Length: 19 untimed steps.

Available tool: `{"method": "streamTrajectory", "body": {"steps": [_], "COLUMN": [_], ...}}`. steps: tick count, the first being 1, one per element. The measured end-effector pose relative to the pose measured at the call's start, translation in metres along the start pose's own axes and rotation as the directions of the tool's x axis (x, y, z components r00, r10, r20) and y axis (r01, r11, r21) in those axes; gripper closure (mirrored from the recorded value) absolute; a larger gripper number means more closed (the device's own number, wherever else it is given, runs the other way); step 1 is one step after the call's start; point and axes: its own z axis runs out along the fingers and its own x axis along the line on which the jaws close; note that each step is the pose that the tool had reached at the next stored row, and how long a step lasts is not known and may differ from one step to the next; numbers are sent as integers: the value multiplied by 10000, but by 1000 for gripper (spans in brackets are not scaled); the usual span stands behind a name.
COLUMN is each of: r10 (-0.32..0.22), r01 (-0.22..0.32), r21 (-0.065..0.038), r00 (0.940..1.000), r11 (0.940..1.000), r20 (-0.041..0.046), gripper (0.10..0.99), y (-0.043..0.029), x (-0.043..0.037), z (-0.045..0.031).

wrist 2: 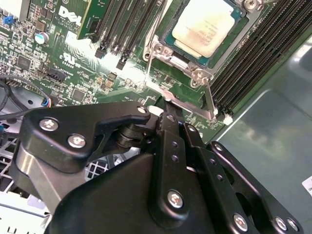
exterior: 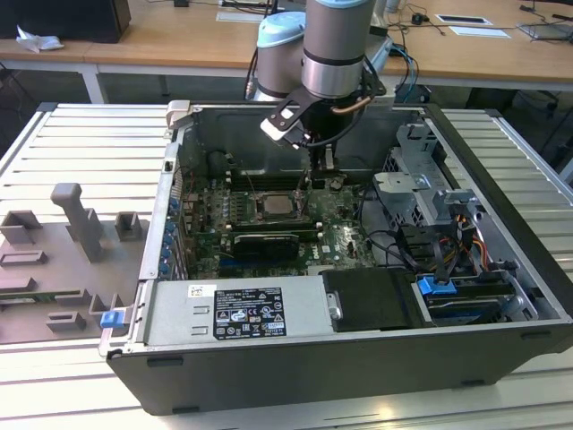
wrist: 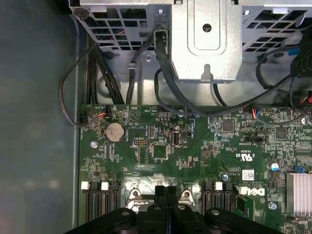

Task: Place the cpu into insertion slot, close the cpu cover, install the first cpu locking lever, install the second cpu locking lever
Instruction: 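Close the cpu cover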

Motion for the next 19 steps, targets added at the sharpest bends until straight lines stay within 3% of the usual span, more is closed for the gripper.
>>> {"method": "streamTrajectory", "body": {"steps": [19], "r10": [-1], "r01": [1], "r21": [0], "r00": [10000], "r11": [10000], "r20": [0], "gripper": [980], "y": [-190], "x": [2], "z": [-8]}}
